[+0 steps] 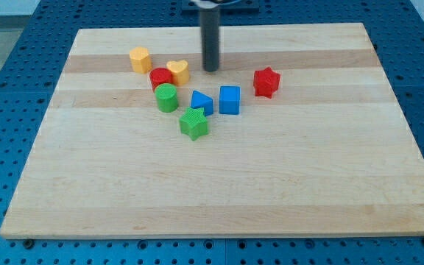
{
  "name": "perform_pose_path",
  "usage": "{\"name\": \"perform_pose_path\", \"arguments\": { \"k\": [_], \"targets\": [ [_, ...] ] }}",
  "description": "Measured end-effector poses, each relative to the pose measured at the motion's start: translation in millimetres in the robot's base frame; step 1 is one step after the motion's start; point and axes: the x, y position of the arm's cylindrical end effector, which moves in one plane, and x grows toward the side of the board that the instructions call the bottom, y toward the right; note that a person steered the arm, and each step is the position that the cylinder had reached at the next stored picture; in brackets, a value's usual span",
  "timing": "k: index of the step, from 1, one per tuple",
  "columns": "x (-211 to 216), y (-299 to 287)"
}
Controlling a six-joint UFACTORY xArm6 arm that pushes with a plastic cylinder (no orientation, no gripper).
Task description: Move the yellow heart to the bottom of the red circle
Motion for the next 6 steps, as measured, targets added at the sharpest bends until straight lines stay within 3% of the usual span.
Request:
{"name": "perform_pose_path", "arguments": {
  "k": [1,3,4,5,6],
  "targets": [
    [0,-91],
    [3,-87],
    [28,-71],
    [45,-112],
    [24,-155]
  ]
}}
